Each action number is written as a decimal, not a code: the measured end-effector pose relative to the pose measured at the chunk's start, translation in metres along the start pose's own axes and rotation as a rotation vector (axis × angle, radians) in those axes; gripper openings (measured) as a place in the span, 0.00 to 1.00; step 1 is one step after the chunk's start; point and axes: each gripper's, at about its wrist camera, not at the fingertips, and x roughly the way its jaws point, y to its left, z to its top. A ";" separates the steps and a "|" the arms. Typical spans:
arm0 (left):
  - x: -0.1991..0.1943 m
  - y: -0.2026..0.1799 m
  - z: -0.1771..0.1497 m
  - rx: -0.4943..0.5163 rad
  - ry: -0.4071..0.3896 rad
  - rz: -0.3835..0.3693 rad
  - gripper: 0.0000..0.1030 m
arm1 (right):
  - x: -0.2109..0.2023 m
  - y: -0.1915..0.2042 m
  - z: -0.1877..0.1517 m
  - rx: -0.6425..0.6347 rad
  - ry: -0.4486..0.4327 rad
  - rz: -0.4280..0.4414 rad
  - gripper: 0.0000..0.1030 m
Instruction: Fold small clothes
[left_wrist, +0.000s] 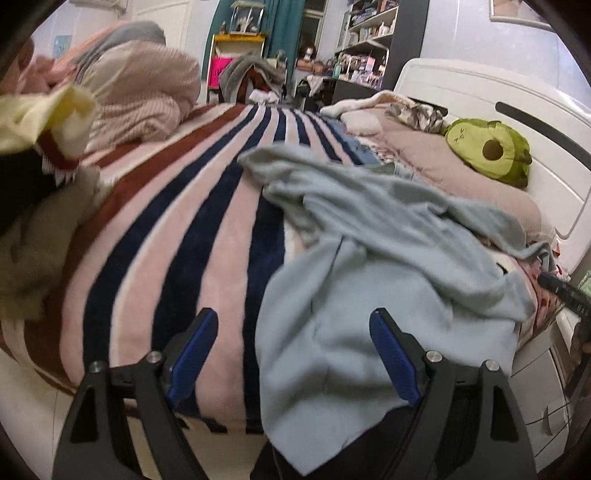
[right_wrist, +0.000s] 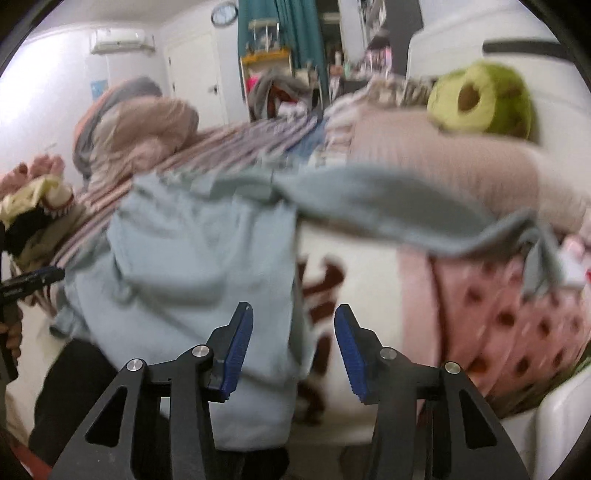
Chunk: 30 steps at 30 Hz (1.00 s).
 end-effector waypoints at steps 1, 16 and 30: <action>0.001 -0.002 0.003 0.014 -0.005 0.001 0.79 | -0.002 -0.001 0.006 -0.011 -0.023 0.004 0.41; 0.027 0.000 -0.007 0.033 0.060 -0.025 0.06 | 0.081 0.072 0.012 -0.348 0.230 0.251 0.20; -0.020 0.026 -0.036 -0.032 0.083 0.063 0.02 | 0.042 0.078 -0.013 -0.325 0.260 0.321 0.07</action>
